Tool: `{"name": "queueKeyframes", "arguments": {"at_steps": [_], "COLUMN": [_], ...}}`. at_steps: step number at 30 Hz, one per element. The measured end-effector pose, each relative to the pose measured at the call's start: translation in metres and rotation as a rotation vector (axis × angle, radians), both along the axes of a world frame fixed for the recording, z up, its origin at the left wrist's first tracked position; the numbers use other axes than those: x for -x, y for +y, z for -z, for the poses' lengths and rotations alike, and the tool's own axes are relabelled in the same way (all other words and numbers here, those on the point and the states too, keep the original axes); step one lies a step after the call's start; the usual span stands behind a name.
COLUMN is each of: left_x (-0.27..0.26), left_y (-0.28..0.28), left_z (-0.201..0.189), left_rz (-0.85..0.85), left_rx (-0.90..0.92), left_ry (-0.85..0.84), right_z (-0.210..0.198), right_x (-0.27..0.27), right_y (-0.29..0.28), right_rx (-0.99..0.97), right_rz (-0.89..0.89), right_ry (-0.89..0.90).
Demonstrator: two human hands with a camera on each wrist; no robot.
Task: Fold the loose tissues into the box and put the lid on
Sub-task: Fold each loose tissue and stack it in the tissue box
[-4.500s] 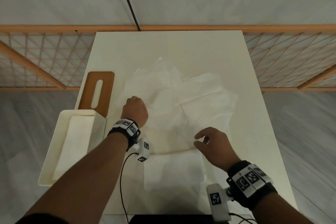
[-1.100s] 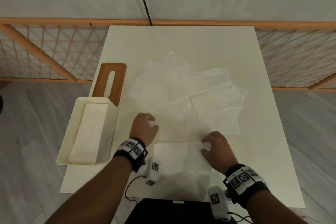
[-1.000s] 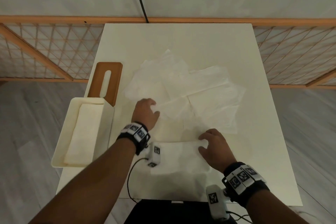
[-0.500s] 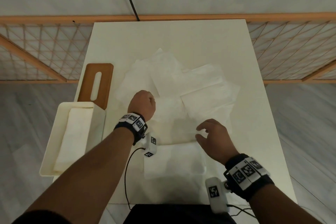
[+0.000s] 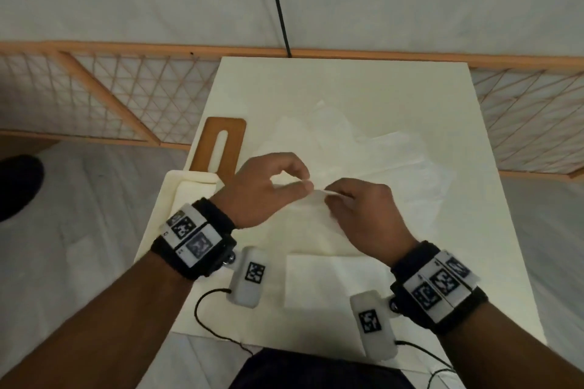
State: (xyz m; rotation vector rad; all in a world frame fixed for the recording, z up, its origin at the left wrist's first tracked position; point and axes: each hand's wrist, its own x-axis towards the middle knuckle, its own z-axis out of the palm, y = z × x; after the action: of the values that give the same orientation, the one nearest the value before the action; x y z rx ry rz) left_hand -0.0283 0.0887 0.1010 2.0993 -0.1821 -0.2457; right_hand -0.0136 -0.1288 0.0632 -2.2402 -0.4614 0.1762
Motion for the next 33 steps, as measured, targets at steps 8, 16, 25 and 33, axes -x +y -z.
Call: {"name": "queueKeyframes", "arguments": {"at_steps": [8,16,25,33], "left_x": [0.059,0.054,0.066,0.074], "left_y": [0.02,0.004,0.017,0.016], "left_z": [0.051,0.037,0.038,0.056], "left_rz": [-0.365,-0.531,-0.409,-0.577], "left_rx": [0.618,0.703,0.648,0.722], "left_ry": [0.399,0.287,0.217,0.341], "right_z": [-0.028,-0.015,-0.003,0.026], "right_x": [0.004,0.015,0.017,0.016], "right_y": [-0.027,-0.044,-0.059,-0.071], "right_rx": [-0.699,-0.625,-0.778,-0.71], "right_rz": [0.187,0.148,0.119,0.17], "right_ry": [0.623,0.655,0.601,0.768]}}
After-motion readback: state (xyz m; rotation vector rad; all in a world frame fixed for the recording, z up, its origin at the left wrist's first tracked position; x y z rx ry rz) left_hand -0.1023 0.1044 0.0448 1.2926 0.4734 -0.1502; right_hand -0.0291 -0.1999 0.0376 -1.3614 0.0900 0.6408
